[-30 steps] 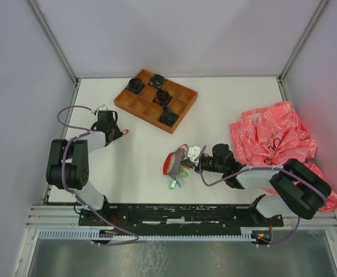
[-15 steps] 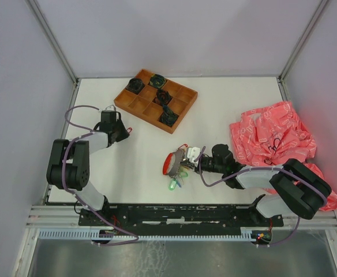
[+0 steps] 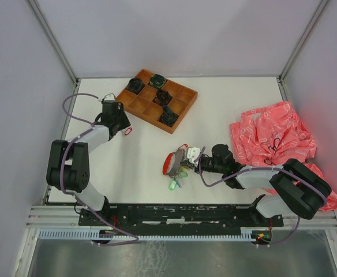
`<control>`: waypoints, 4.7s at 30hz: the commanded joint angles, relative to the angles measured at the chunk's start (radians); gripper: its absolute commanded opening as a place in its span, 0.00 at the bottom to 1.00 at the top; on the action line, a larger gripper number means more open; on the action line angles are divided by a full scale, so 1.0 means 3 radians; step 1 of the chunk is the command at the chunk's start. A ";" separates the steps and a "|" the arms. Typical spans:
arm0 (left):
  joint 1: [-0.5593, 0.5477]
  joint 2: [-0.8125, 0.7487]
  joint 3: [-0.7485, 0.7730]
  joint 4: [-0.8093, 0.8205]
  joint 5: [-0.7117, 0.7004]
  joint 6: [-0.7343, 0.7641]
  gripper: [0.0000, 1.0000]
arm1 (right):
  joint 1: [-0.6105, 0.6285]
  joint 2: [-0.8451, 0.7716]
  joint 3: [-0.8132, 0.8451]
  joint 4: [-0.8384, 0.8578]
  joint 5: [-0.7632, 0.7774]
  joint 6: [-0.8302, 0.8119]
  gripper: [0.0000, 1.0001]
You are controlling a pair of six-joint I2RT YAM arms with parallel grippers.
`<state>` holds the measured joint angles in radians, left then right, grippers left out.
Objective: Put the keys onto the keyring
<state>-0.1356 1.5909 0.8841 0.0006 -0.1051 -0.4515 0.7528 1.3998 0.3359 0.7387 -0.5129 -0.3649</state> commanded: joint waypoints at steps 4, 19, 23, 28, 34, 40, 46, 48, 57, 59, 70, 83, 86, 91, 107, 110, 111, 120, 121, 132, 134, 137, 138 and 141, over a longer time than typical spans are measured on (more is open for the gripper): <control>0.0018 0.0569 0.0506 -0.0315 -0.0220 0.0221 0.48 | 0.0022 -0.0056 0.0071 0.0137 -0.0036 -0.0024 0.01; -0.0306 0.0448 0.0200 -0.0617 -0.0011 0.0175 0.27 | 0.0027 -0.0167 0.0026 0.0145 -0.0023 -0.0016 0.01; -0.0639 0.0229 -0.0045 -0.0596 0.0070 0.0045 0.25 | 0.0023 -0.0222 0.0006 0.0145 -0.0003 -0.0016 0.01; -0.1224 0.0041 -0.0206 -0.0496 0.0156 -0.0209 0.26 | 0.0026 -0.0324 -0.0034 0.0127 0.0033 -0.0021 0.01; -0.1659 -0.0053 -0.0158 -0.0264 0.0266 -0.0401 0.33 | 0.0027 -0.0459 -0.0061 -0.0004 0.0040 -0.0034 0.01; -0.1680 -0.0448 -0.0241 -0.0251 0.0133 -0.0338 0.38 | 0.0068 -0.0596 -0.0053 -0.0213 0.0031 -0.0041 0.01; -0.1681 -0.0502 -0.0464 -0.0109 0.0378 -0.0279 0.39 | 0.0202 -0.0788 -0.0043 -0.0472 0.0129 -0.0105 0.01; -0.1680 -0.0458 -0.0552 0.0048 0.0547 -0.0256 0.39 | 0.0227 -0.0811 -0.0046 -0.0529 0.0184 -0.0122 0.01; -0.1679 -0.0218 -0.0645 0.0234 0.0826 -0.0046 0.45 | 0.0277 -0.0731 -0.0051 -0.0547 0.0294 -0.0181 0.01; -0.1677 -0.0134 -0.0655 0.0297 0.0912 -0.0087 0.45 | 0.0284 -0.0717 -0.0051 -0.0538 0.0315 -0.0190 0.01; -0.1692 -0.0077 -0.0617 0.0484 0.1156 -0.0139 0.25 | 0.0295 -0.0746 -0.0064 -0.0514 0.0351 -0.0195 0.01; -0.1792 0.0133 -0.0500 0.0775 0.1224 -0.0220 0.09 | 0.0303 -0.0954 -0.0103 -0.0559 0.0505 -0.0190 0.01; -0.1795 0.0054 -0.0495 0.0663 0.1053 -0.0147 0.08 | 0.0303 -0.0969 -0.0101 -0.0581 0.0523 -0.0185 0.01; -0.1800 -0.0089 -0.0517 0.0457 0.0872 -0.0013 0.03 | 0.0302 -0.1009 -0.0093 -0.0629 0.0580 -0.0173 0.01; -0.1854 -0.0408 -0.0314 -0.0801 0.0156 -0.0070 0.03 | 0.0313 -0.0984 -0.0013 -0.0802 0.0732 -0.0172 0.01; -0.1854 -0.0419 -0.0292 -0.0895 0.0346 -0.0205 0.03 | 0.0316 -0.0958 -0.0003 -0.0814 0.0747 -0.0179 0.01; -0.1853 -0.0449 -0.0294 -0.0927 0.0371 -0.0259 0.04 | 0.0318 -0.0956 0.0004 -0.0824 0.0753 -0.0176 0.01; -0.1851 -0.0141 0.0077 -0.1424 0.0347 -0.0236 0.07 | 0.0328 -0.0898 0.0026 -0.0833 0.0759 -0.0184 0.01; -0.1848 -0.0092 0.0135 -0.1484 0.0350 -0.0206 0.07 | 0.0333 -0.0895 0.0025 -0.0835 0.0759 -0.0187 0.01; -0.1849 0.0194 0.0399 -0.1806 0.0349 -0.0046 0.20 | 0.0353 -0.0873 0.0044 -0.0847 0.0769 -0.0200 0.01; -0.1849 0.0185 0.0410 -0.1803 0.0361 -0.0044 0.27 | 0.0357 -0.0863 0.0049 -0.0847 0.0764 -0.0198 0.01; -0.1846 0.0079 0.0404 -0.1795 0.0375 -0.0050 0.35 | 0.0364 -0.0859 0.0046 -0.0850 0.0764 -0.0201 0.01; -0.1844 0.0018 0.0386 -0.1788 0.0357 -0.0063 0.43 | 0.0364 -0.0861 0.0046 -0.0847 0.0764 -0.0205 0.01; -0.1842 -0.0218 0.0267 -0.1700 0.0335 -0.0100 0.53 | 0.0367 -0.0875 0.0046 -0.0847 0.0760 -0.0203 0.01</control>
<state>-0.6868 1.6386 0.9802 -0.5430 -0.0128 -0.4927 0.8566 1.1446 0.3046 0.4313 -0.2867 -0.4171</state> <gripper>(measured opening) 0.502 0.016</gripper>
